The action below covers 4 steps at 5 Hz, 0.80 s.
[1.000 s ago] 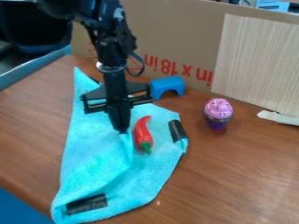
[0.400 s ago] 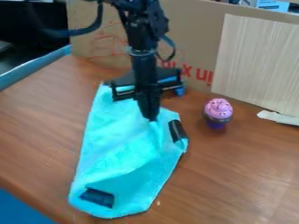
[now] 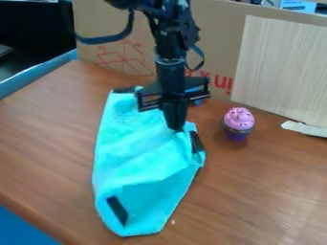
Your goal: Fold the cloth from left to right
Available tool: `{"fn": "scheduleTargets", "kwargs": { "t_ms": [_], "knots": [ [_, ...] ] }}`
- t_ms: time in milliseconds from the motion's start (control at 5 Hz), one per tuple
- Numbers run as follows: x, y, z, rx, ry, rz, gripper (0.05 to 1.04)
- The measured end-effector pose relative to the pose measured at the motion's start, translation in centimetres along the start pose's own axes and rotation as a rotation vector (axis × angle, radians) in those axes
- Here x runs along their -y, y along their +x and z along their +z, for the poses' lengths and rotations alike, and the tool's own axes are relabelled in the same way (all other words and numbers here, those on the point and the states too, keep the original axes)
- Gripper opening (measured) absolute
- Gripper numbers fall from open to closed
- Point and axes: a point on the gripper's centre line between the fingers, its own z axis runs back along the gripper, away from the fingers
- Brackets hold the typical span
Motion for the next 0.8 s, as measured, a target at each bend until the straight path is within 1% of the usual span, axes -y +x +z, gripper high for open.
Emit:
{"fn": "scheduleTargets", "kwargs": {
  "t_ms": [200, 400, 600, 800],
  "knots": [
    [0.3, -0.3, -0.7, -0.004, 0.015, -0.007, 0.245],
    [0.3, -0.4, -0.7, -0.01, 0.013, -0.01, 0.509],
    [0.4, -0.9, -0.6, -0.044, 0.006, -0.026, 0.817],
    [-0.1, -0.5, 1.5, -0.047, -0.032, -0.033, 1.004]
  ]
}}
